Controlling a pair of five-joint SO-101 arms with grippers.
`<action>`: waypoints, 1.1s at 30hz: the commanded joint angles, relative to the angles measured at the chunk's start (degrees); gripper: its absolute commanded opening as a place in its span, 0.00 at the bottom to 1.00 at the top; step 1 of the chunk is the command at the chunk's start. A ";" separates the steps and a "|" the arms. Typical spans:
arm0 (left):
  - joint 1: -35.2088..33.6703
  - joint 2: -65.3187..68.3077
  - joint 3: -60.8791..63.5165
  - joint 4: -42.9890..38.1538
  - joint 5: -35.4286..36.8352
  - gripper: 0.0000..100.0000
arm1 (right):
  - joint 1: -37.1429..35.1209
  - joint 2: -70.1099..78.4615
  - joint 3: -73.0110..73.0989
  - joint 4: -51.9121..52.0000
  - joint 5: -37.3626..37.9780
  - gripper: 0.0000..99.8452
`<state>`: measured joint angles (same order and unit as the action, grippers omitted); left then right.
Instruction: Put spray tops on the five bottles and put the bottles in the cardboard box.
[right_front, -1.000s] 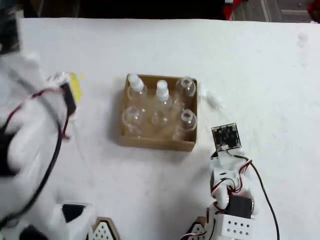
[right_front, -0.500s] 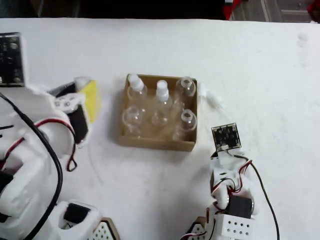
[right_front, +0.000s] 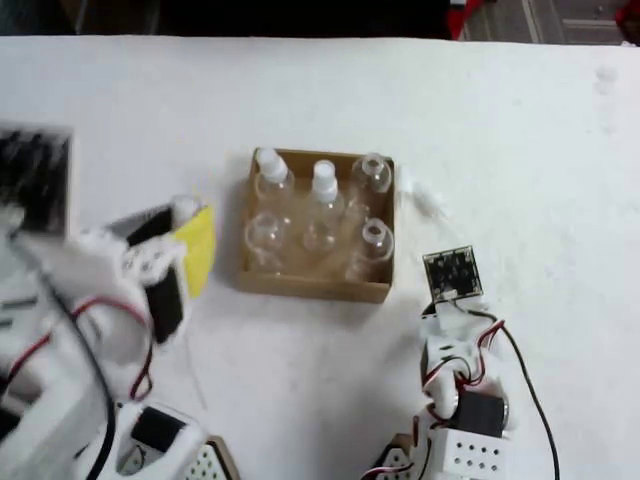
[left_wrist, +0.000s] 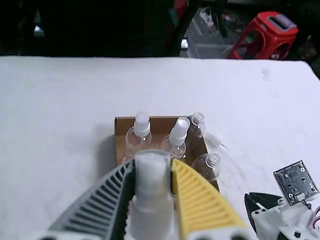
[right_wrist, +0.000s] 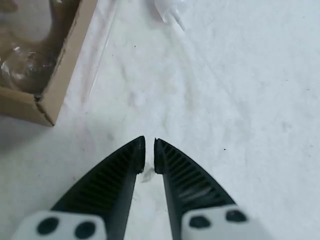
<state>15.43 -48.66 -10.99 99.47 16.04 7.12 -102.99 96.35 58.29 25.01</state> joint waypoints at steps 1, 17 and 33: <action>0.40 -15.43 16.00 -14.95 -3.96 0.02 | -0.48 -0.13 0.53 0.31 0.97 0.02; 0.92 -32.84 62.07 -77.36 -11.69 0.02 | -0.48 -0.13 0.53 0.31 0.97 0.02; 0.66 -26.24 76.92 -97.67 -17.32 0.02 | -0.57 -0.13 0.53 0.31 0.97 0.02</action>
<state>15.52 -80.22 66.90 4.00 1.01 7.12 -102.99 96.35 58.29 25.01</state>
